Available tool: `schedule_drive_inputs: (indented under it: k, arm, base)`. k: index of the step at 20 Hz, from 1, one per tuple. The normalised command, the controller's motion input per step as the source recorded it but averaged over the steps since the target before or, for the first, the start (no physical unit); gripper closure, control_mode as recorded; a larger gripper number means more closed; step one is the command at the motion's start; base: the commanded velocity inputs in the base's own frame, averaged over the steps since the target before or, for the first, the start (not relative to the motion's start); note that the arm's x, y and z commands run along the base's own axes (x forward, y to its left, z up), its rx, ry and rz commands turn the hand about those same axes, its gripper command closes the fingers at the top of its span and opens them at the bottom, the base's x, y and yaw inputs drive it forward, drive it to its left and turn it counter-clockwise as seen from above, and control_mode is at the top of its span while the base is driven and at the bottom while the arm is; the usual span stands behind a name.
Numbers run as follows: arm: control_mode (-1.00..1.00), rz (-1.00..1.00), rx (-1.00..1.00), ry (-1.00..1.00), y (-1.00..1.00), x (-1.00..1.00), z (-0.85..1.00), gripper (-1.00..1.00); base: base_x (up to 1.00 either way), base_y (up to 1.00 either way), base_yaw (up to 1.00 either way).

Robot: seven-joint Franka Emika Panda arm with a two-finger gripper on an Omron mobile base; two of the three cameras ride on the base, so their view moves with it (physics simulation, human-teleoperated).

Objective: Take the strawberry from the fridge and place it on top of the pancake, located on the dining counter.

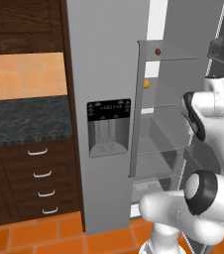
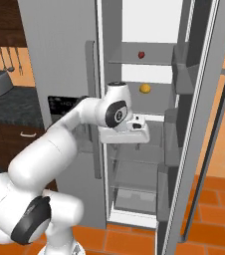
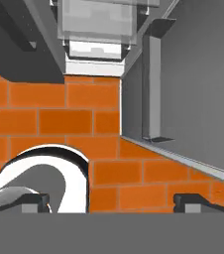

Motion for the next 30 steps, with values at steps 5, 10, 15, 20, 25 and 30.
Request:
schedule_drive_inputs:
  k: [5,10,15,20,25,30]
  arm:
    - [-1.0,-0.35,0.39,-0.08,0.98,-0.19,-0.04,-1.0]
    - [-1.0,-0.14,-0.11,0.01,0.68,-0.32,0.01,-1.0]
    - [-1.0,0.0,-0.12,0.01,0.56,-0.38,-0.14,-1.0]
    - [-1.0,0.0,-0.01,0.02,0.52,-0.14,-0.43,-1.0]
    - [-1.0,0.12,0.0,0.0,0.05,-0.01,-0.27,-1.0]
    - [-1.0,0.04,0.0,0.0,0.13,0.0,-0.02,-1.0]
  base:
    - [0.0,0.0,0.0]
    - [0.0,0.0,0.0]
    - [0.0,0.0,0.0]
    - [0.0,0.0,0.0]
    - [0.0,0.0,0.0]
    - [0.0,0.0,0.0]
